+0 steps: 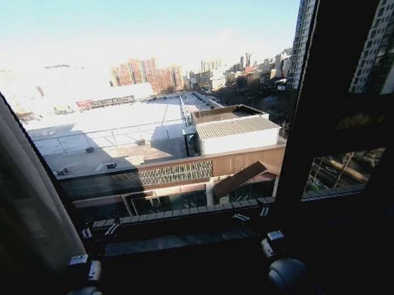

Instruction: Open the curtains by pulling them apart, changing their state from closed to fully open.

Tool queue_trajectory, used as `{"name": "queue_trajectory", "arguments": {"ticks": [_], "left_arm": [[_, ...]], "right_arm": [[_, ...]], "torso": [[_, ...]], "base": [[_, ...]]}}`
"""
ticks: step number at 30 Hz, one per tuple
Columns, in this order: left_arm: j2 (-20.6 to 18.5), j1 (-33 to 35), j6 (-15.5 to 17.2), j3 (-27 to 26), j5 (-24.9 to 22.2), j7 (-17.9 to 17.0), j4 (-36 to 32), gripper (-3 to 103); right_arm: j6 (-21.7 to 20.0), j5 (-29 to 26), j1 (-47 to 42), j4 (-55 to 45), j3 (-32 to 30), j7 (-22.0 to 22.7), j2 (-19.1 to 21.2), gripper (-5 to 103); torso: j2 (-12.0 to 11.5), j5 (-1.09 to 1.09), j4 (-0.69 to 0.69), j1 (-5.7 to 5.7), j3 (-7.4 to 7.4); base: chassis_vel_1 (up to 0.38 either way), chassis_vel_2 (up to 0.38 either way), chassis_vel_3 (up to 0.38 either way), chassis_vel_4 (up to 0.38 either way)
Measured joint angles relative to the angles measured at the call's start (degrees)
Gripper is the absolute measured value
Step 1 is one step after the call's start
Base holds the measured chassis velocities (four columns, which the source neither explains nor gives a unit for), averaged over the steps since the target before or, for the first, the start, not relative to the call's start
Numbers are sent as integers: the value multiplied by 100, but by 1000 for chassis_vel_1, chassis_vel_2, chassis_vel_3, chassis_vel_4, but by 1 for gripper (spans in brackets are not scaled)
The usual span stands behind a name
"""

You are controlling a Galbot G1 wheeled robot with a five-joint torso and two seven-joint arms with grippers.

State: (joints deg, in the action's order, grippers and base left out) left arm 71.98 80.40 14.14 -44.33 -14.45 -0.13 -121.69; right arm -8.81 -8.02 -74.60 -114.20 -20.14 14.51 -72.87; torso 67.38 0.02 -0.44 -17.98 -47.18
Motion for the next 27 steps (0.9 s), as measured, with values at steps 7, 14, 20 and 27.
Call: {"name": "queue_trajectory", "arguments": {"ticks": [7, 14, 20, 27], "left_arm": [[25, 210, 28, 5, -386, 47, -162, 100], [33, 254, 60, 79, -416, 38, -295, 100], [89, 313, 59, 100, -406, 12, -303, 100], [92, 356, 58, 95, -397, 6, -337, 100]], "right_arm": [[-299, -86, -6, -165, -96, 54, 8, 100], [-318, -105, -49, -234, -150, 69, 6, 100], [-319, -108, -85, -268, -172, 73, 19, 100], [-340, -111, -83, -282, -153, 78, 52, 100]], "torso": [[0, 0, 0, 0, 0], [0, -1, 0, 0, 0], [0, -1, 1, 0, 0], [-1, 0, 1, -2, -1]], "base": [[0, 0, 0, 0], [-31, -38, 34, 18], [-118, -103, 109, 109], [-218, -217, 235, 233]]}}
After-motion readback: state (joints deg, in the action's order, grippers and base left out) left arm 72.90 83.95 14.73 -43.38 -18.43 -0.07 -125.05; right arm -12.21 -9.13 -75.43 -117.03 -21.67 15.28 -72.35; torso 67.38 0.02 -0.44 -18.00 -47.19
